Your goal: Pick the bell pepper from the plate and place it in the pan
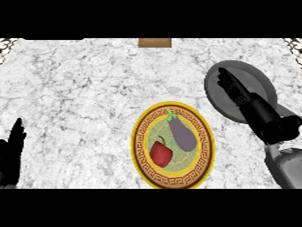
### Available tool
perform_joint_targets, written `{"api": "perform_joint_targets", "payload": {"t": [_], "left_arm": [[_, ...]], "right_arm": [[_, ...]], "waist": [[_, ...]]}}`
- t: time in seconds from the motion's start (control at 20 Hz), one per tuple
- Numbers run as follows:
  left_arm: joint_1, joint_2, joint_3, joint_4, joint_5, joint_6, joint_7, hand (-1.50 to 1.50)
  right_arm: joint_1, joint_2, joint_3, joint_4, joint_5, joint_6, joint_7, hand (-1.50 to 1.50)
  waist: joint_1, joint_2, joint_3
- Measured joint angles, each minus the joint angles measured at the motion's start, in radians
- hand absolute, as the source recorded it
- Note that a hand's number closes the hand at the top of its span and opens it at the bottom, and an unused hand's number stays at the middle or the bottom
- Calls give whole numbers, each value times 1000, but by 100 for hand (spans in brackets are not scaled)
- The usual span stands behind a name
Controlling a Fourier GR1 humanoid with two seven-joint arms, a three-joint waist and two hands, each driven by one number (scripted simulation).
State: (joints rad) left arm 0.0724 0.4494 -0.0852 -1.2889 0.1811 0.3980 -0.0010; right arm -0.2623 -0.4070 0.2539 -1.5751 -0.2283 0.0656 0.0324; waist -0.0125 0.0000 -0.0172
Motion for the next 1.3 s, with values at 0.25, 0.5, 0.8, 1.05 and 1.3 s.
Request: {"api": "perform_joint_targets", "payload": {"t": [0.25, 0.5, 0.8, 1.05, 1.3], "left_arm": [[-106, -6, -8, -79, 11, -54, -9, 0], [-199, -30, -18, -138, 44, -97, -10, 0], [-217, -44, -18, -166, 61, -111, -5, 0], [-235, -46, -19, -171, 63, -130, 5, 0], [-254, -52, -22, -166, 56, -132, 14, 0]], "right_arm": [[58, 84, 70, 6, 86, -51, -79, 150], [156, 149, 124, 15, 294, -267, -215, -150], [399, 118, 135, -124, 534, -550, -356, -150], [602, -4, 179, -371, 718, -578, -236, -150], [707, -131, 190, -606, 896, -458, 14, -150]], "waist": [[7, 0, 13], [-25, -8, 16], [-51, -15, 16], [-36, -10, 14], [-28, -7, 10]]}}
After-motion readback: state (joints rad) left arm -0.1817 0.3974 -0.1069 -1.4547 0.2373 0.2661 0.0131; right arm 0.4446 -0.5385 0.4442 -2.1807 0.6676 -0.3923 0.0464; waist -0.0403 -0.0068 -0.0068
